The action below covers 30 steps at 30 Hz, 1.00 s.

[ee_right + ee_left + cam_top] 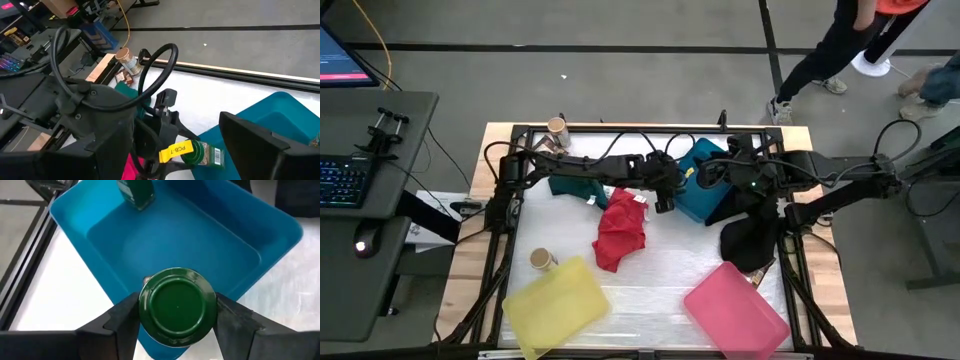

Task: Sort spices by type
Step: Put the green seasoning bottle into the blue bin

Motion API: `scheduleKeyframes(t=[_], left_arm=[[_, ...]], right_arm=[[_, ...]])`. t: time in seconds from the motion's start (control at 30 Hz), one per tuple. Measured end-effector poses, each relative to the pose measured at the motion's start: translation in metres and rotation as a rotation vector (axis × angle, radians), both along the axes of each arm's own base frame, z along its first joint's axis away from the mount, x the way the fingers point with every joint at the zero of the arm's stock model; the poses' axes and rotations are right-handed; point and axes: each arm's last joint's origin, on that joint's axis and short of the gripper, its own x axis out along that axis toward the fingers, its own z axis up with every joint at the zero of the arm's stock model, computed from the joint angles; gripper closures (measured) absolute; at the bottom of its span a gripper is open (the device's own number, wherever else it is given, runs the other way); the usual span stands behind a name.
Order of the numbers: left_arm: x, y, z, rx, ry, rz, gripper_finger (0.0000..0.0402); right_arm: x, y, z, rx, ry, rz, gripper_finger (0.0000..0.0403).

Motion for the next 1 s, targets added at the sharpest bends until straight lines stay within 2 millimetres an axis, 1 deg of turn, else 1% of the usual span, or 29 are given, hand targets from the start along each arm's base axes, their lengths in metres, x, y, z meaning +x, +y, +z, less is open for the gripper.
scheduleKeyframes(t=[0.2, 0.4, 0.57, 0.67, 0.77, 0.83, 0.9, 1.0], left_arm=[[0.001, 0.004, 0.002, -0.040, -0.030, 0.012, 0.0194], [0.002, 0.005, 0.003, -0.093, -0.054, 0.010, 0.0163], [0.001, 0.005, 0.003, -0.093, -0.052, 0.009, 0.0137], [0.000, 0.005, 0.006, -0.090, -0.052, 0.006, 0.0129], [-0.006, 0.006, 0.021, -0.055, -0.032, -0.029, 0.0129], [-0.012, 0.008, 0.037, -0.019, -0.031, -0.051, 0.0129], [-0.025, 0.011, 0.051, 0.014, 0.006, -0.047, 0.0129], [-0.049, 0.022, 0.071, 0.018, 0.045, 0.020, 0.0129]], right_arm=[[0.000, 0.000, 0.000, 0.000, 0.001, 0.000, 0.0112], [0.000, 0.000, 0.000, 0.000, 0.001, 0.000, 0.0112], [0.000, 0.000, 0.000, 0.000, 0.001, 0.001, 0.0112], [0.000, 0.000, 0.000, -0.001, 0.002, 0.001, 0.0112], [0.000, -0.002, 0.000, -0.005, 0.008, -0.006, 0.0112], [0.000, -0.005, -0.001, -0.004, 0.010, -0.019, 0.0112], [0.000, -0.009, -0.001, 0.000, 0.012, -0.032, 0.0112], [-0.001, -0.017, -0.002, 0.031, 0.016, -0.050, 0.0112]])
